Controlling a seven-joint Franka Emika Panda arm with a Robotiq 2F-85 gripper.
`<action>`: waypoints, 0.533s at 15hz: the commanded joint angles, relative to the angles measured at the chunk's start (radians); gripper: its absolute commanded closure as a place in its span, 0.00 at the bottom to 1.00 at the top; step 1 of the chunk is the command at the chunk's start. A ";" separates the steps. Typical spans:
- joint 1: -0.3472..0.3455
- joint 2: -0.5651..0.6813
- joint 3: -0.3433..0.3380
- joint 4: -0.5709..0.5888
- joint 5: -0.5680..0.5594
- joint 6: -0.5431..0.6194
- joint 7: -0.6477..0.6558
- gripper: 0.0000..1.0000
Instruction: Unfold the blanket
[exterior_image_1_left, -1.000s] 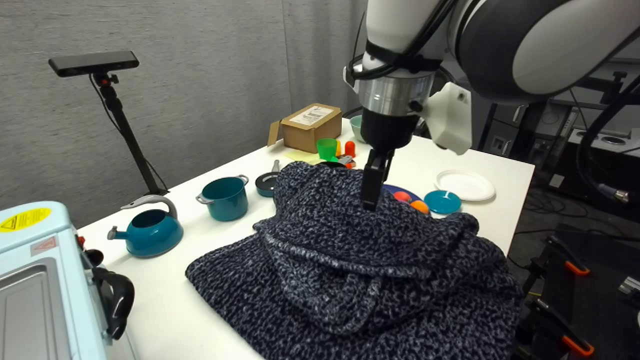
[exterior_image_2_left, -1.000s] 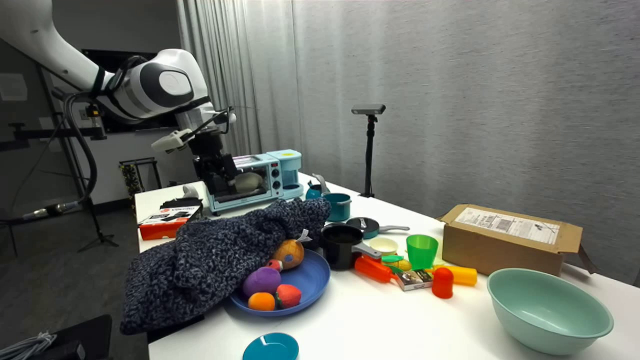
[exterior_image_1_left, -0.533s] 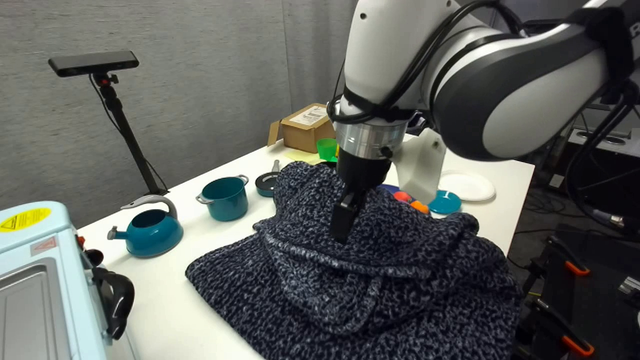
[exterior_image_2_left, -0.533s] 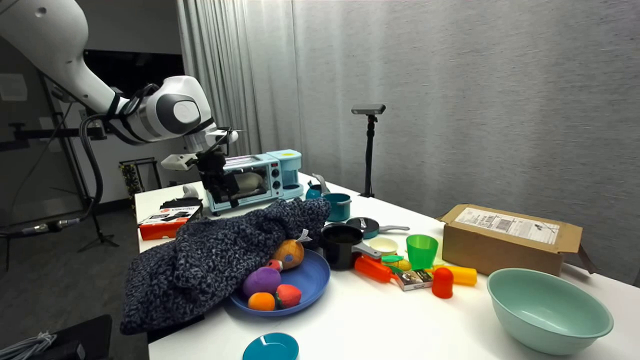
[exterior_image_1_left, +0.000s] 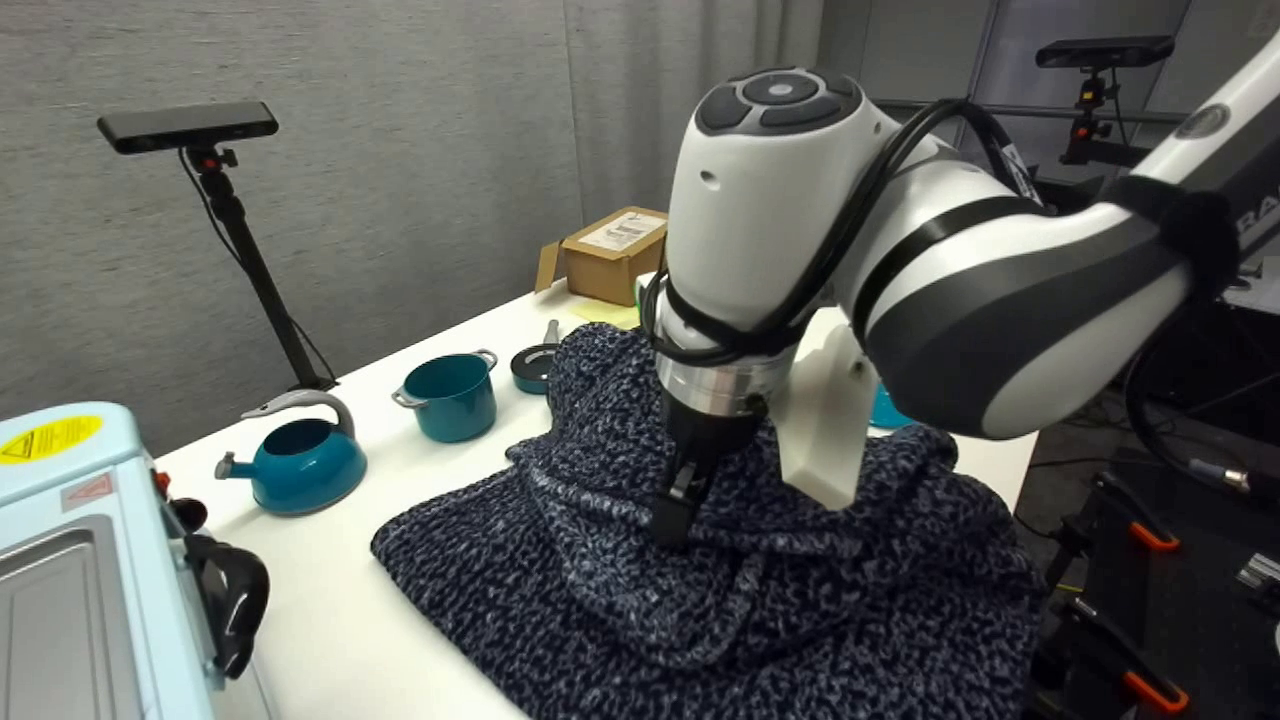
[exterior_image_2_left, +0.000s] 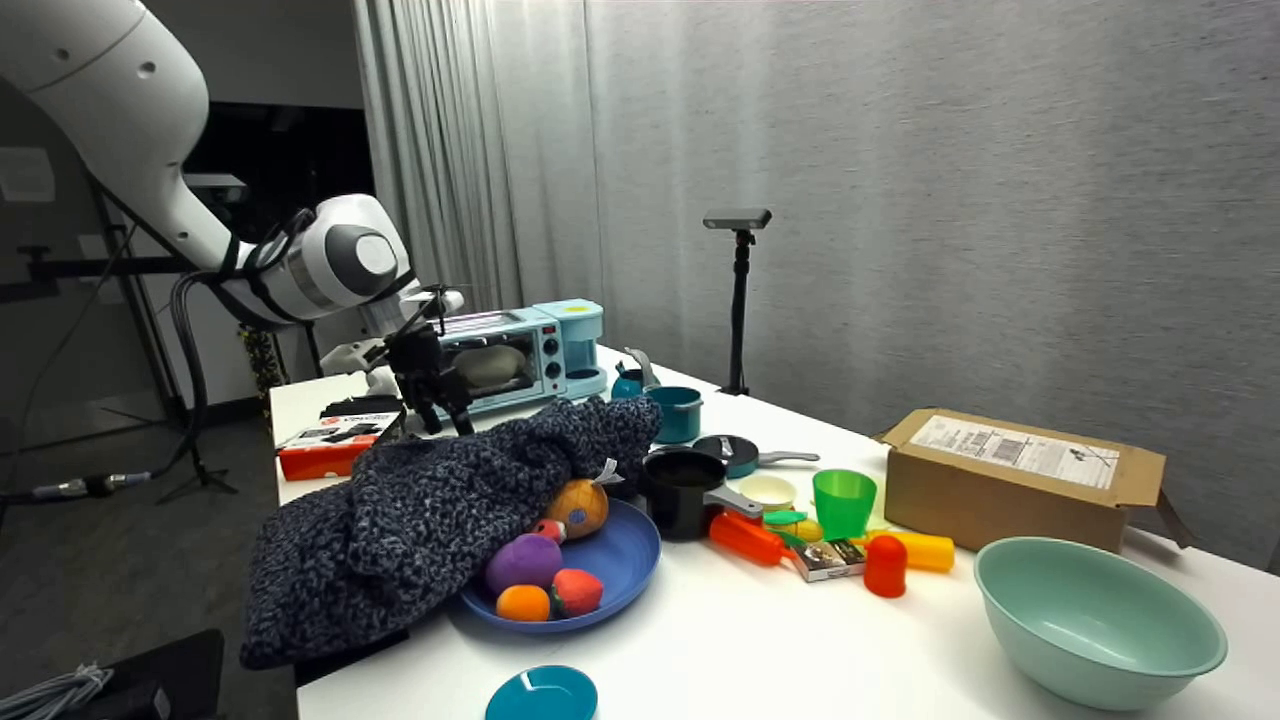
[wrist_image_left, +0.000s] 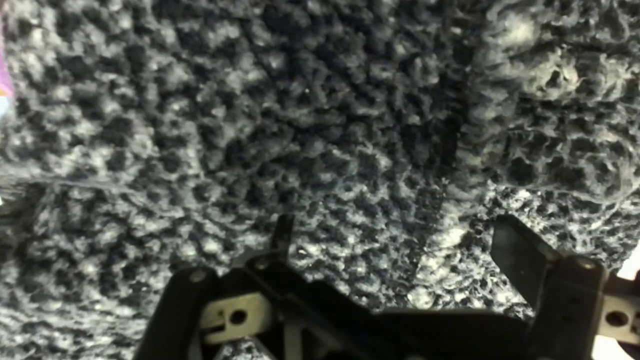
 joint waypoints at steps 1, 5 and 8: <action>0.084 0.129 -0.051 0.115 -0.127 -0.033 0.134 0.00; 0.138 0.273 -0.082 0.237 -0.174 -0.124 0.162 0.00; 0.154 0.347 -0.095 0.303 -0.161 -0.093 0.156 0.32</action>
